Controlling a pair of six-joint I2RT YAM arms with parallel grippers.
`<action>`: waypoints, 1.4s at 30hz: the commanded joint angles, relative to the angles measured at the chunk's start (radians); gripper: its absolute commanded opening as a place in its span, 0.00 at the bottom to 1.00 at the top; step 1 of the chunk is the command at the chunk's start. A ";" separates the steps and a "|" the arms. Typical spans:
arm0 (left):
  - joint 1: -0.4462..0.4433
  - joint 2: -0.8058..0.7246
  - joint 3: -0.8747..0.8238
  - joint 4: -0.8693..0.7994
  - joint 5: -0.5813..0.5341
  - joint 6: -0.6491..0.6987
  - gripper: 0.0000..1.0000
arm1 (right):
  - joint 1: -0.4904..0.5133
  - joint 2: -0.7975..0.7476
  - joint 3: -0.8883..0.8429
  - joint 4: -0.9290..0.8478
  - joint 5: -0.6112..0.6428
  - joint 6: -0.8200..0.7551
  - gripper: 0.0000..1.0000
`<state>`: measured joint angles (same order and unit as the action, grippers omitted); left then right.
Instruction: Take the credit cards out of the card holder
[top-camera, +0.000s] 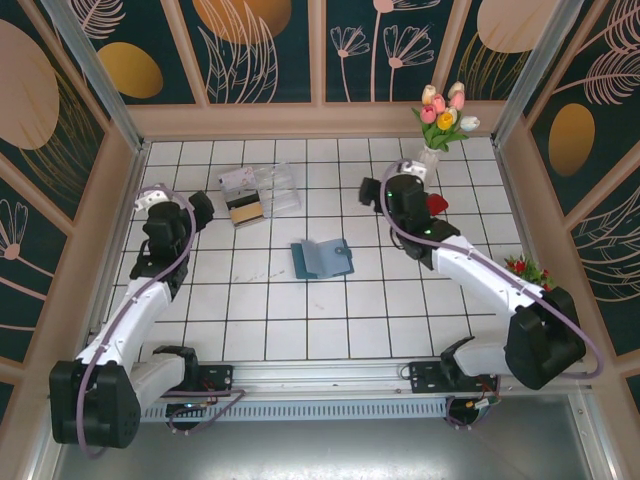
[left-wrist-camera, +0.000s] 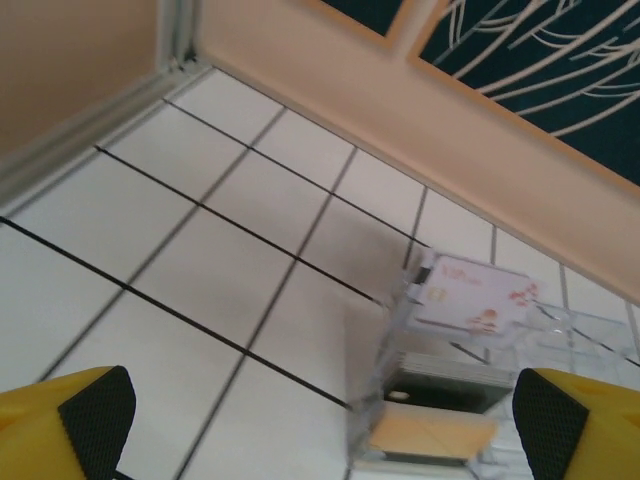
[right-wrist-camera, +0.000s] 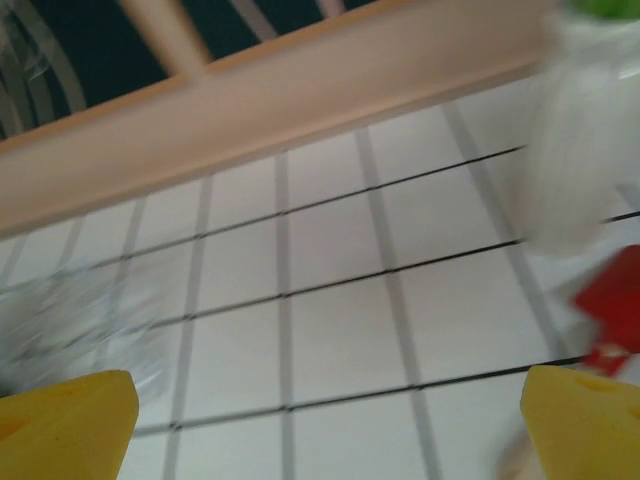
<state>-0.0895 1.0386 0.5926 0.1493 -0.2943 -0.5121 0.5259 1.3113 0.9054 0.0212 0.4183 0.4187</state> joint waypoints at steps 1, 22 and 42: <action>0.008 -0.004 -0.062 0.208 -0.158 0.111 0.98 | -0.070 -0.031 -0.076 0.120 0.160 -0.122 0.99; 0.010 0.289 -0.357 0.915 -0.153 0.434 0.99 | -0.402 -0.018 -0.602 0.890 -0.013 -0.404 0.99; 0.036 0.484 -0.414 1.244 0.043 0.445 0.98 | -0.542 0.224 -0.699 1.270 -0.386 -0.409 0.99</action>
<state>-0.0586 1.4902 0.1665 1.3144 -0.2466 -0.0711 -0.0059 1.5276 0.2070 1.2095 0.0856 0.0235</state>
